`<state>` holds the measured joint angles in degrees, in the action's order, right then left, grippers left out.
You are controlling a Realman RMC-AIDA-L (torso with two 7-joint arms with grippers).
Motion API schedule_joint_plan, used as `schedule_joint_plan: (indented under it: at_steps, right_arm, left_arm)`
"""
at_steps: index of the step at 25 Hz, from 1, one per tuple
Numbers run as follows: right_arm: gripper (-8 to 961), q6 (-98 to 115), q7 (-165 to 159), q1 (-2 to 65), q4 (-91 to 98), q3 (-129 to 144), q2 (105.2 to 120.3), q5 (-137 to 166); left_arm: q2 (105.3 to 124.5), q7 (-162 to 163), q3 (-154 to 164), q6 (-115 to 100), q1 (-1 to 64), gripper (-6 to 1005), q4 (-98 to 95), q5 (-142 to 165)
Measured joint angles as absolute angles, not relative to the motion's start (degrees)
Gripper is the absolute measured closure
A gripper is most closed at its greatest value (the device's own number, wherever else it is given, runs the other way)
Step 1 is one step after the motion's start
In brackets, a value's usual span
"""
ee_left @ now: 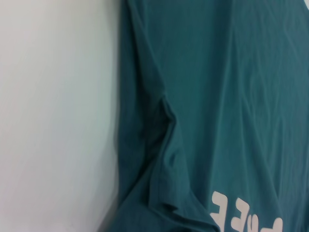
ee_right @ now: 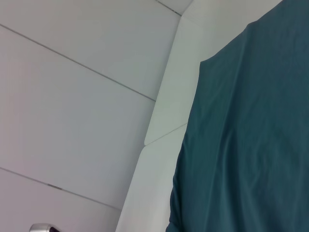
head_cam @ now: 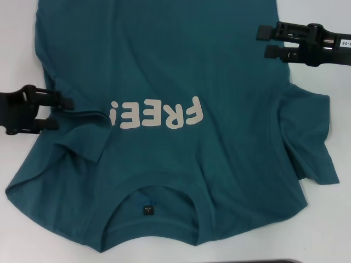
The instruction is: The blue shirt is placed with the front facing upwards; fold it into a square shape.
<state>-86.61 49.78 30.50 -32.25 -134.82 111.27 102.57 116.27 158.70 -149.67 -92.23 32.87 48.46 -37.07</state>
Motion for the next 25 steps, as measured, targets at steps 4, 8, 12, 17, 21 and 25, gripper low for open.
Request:
schedule_joint_plan:
  at_steps: [4, 8, 12, 17, 21, 25]
  right_arm:
    - [139, -86.6, 49.8, 30.5, -32.3, -134.8, 111.27, 102.6]
    - [139, -86.6, 49.6, 30.4, -32.3, -134.8, 111.27, 102.6]
    - [140, -86.6, 49.6, 30.4, -32.3, -134.8, 111.27, 102.7]
    - [141, -86.7, 49.4, 30.3, -32.3, -134.8, 111.27, 102.7]
    - [142, -86.8, 49.3, 30.2, -32.3, -134.8, 111.27, 102.7]
    - [143, -86.8, 49.2, 30.2, -32.3, -134.8, 111.27, 102.7]
  left_arm:
    - [116.14, 158.8, -149.9, -88.9, 33.1, 339, 46.2, -37.0]
    - [115.88, 159.1, -150.0, -86.7, 33.2, 337, 44.9, -37.1]
    - [115.85, 159.4, -149.6, -84.2, 33.4, 337, 43.9, -37.0]
    - [115.83, 159.4, -149.5, -82.0, 33.6, 338, 43.1, -36.9]
    - [115.83, 159.5, -149.2, -81.3, 33.8, 338, 42.6, -36.8]
    - [116.11, 159.6, -148.9, -80.3, 34.0, 338, 42.5, -37.0]
